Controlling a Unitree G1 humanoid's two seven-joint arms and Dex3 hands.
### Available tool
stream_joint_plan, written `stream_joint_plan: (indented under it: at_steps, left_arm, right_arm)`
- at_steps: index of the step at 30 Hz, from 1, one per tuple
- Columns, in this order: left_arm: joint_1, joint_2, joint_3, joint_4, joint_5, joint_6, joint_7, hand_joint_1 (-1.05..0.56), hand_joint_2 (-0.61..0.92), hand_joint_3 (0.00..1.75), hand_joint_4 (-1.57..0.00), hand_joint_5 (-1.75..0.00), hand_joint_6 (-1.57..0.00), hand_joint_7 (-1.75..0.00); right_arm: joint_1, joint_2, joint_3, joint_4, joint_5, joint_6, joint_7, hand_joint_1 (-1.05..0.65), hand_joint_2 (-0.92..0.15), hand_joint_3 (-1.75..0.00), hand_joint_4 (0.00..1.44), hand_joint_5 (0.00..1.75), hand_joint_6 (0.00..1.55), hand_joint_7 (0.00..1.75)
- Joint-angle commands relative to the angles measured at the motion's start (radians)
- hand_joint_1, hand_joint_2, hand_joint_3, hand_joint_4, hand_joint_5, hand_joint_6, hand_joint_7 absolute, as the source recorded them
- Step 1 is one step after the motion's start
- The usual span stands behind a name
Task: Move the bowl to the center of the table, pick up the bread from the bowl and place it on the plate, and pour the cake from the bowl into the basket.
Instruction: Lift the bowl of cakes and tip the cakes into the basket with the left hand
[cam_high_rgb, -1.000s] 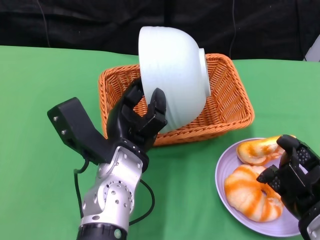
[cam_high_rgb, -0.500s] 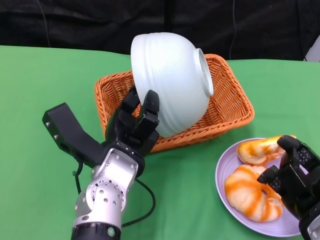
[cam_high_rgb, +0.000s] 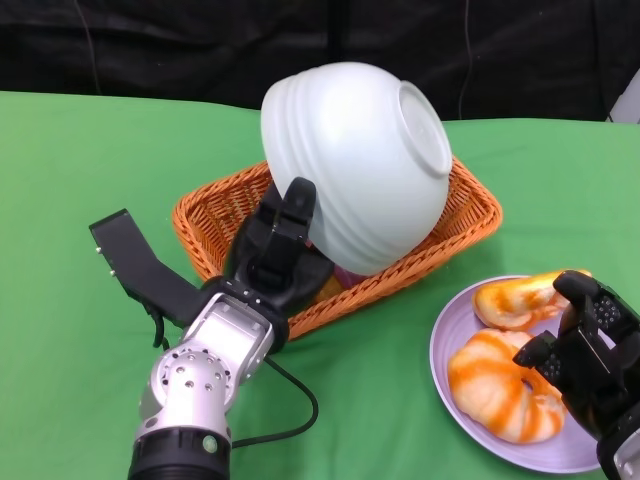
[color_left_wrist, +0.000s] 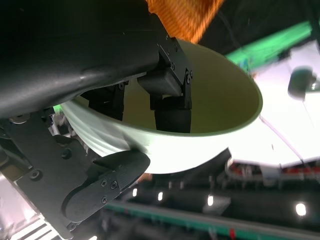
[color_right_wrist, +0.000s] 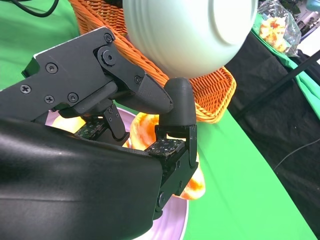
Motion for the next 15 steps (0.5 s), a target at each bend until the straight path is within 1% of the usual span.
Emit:
stream_joint_plan:
  at_steps: [1,7,12,15]
  left_arm:
    - [-0.044,-0.004,0.024,0.026,-0.02,0.019,-0.044,-0.07,0.2,1.58,-0.77,-1.75,-0.71,-1.74]
    - [-0.053,-0.002,0.052,0.059,-0.023,0.036,-0.089,-0.1,0.2,1.54,-0.75,-1.75,-0.67,-1.75]
    - [-0.057,0.002,0.057,0.075,-0.01,0.032,-0.125,-0.13,0.21,1.5,-0.73,-1.75,-0.64,-1.75]
    - [-0.06,0.004,0.059,0.081,-0.012,0.035,-0.14,-0.13,0.22,1.44,-0.72,-1.75,-0.63,-1.75]
  right_arm:
    - [-0.009,-0.017,-0.009,0.003,0.01,-0.001,0.003,-0.09,-0.8,-0.91,0.85,1.75,0.68,1.64]
    - [-0.009,-0.019,-0.006,0.002,0.004,0.001,0.001,-0.09,-0.81,-0.9,0.84,1.75,0.67,1.65]
    - [-0.009,-0.017,-0.005,0.0,0.005,0.003,-0.003,-0.09,-0.82,-0.89,0.82,1.75,0.66,1.65]
    - [-0.01,-0.016,-0.009,0.003,0.011,0.001,0.003,-0.09,-0.82,-0.89,0.83,1.75,0.66,1.67]
